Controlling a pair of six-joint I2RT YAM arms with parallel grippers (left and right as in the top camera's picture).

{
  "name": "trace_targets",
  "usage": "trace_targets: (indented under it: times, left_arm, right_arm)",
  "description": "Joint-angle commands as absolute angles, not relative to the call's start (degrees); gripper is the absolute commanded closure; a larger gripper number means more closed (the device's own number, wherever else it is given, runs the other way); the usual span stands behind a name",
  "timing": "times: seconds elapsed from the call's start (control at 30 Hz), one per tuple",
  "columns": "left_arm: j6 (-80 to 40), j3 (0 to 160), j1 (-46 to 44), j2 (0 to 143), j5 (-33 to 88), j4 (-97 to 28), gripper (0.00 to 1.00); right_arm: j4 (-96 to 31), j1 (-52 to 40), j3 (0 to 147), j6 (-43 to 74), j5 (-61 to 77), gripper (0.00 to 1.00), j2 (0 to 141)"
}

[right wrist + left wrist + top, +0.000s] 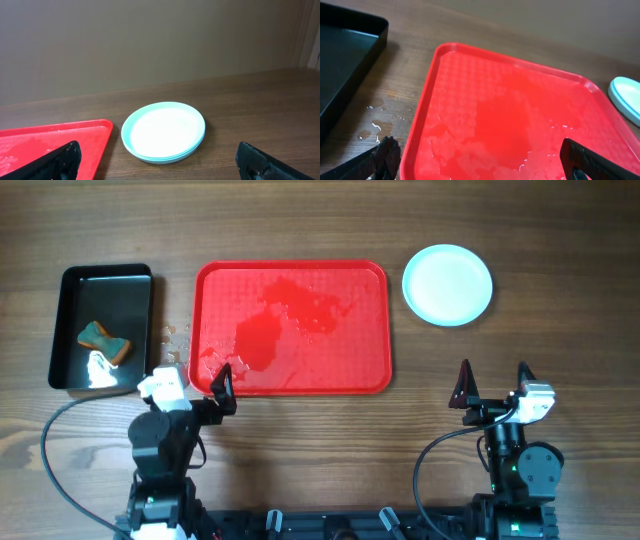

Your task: Clean dirty plates on tray and stack at the side

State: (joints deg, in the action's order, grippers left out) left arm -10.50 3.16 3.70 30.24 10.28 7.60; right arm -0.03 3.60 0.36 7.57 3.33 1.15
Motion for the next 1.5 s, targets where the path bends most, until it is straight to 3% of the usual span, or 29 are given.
trace_targets:
  times: [0.0, 0.3, 0.6, 1.0, 1.47]
  left_arm:
    - [-9.4, 0.4, 3.5, 25.9, 9.5, 7.9, 0.0]
    - [-9.4, 0.3, 3.5, 15.4, 6.7, -4.1, 0.0]
    - [-8.7, 0.3, 3.5, 10.9, 6.5, -4.0, 0.0]
    - [4.1, 0.3, 2.4, 4.4, 6.7, -4.1, 0.0]
    - [5.3, 0.3, 2.0, 1.0, 6.1, -4.1, 0.0]
  right_arm:
    - [0.1, 3.9, 0.3, 6.9, 2.5, 0.0, 0.6]
    - [0.1, 3.9, 0.3, 6.9, 2.5, 0.0, 0.6]
    - [0.1, 3.9, 0.3, 6.9, 2.5, 0.0, 0.6]
    - [0.1, 3.9, 0.3, 6.8, 2.5, 0.0, 0.6]
    - [0.1, 3.9, 0.3, 6.9, 2.5, 0.0, 0.6]
